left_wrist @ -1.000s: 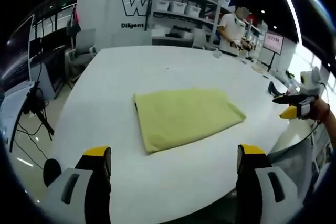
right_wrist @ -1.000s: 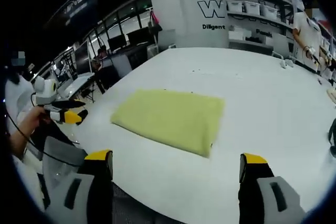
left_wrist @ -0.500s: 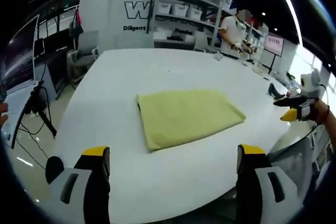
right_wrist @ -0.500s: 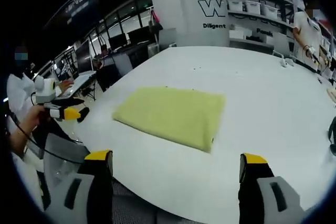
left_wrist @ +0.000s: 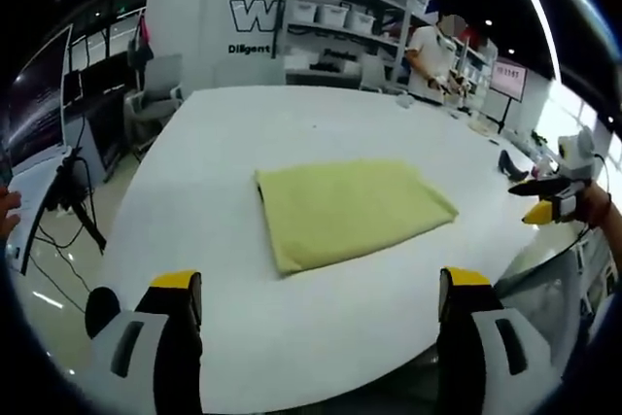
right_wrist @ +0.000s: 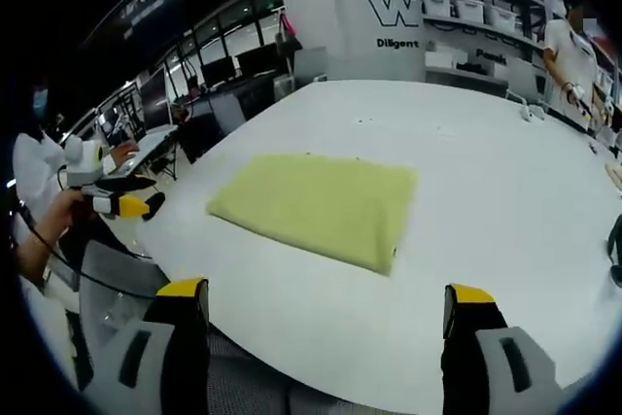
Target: Fold the garment on the visible template until the final outline fits inside the template.
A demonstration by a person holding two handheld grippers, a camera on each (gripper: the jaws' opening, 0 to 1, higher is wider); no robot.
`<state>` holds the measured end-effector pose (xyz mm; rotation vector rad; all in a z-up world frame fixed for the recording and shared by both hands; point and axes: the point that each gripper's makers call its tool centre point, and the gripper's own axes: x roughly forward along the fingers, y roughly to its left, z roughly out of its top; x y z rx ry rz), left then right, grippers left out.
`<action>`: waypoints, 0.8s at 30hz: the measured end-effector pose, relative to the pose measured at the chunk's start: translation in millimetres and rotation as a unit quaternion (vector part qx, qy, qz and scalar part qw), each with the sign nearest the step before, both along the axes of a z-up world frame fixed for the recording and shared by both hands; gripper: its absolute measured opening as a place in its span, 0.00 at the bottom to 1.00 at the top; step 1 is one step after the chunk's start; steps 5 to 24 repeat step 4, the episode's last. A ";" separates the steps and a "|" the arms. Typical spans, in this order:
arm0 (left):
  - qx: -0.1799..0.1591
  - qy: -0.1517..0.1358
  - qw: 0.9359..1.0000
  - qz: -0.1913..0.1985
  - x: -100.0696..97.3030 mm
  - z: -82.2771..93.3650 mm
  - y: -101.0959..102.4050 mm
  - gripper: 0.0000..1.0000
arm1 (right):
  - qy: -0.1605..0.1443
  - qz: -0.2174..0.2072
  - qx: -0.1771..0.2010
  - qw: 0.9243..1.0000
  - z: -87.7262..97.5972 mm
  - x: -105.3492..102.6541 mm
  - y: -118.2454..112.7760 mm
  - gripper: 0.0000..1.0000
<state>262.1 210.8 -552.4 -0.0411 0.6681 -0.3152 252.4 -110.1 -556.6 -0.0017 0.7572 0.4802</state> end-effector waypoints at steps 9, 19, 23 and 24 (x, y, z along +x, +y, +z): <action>-0.002 -0.001 1.000 0.001 0.8 0.5 -0.8 0.99 | 0.000 0.001 0.001 1.000 0.0 -0.5 -0.2 0.99; -0.002 -0.001 1.000 0.001 0.8 0.5 -0.8 0.99 | 0.000 0.001 0.001 1.000 0.0 -0.5 -0.2 0.99; -0.002 -0.001 1.000 0.001 0.8 0.5 -0.8 0.99 | 0.000 0.001 0.001 1.000 0.0 -0.5 -0.2 0.99; -0.002 -0.001 1.000 0.001 0.8 0.5 -0.8 0.99 | 0.000 0.001 0.001 1.000 0.0 -0.5 -0.2 0.99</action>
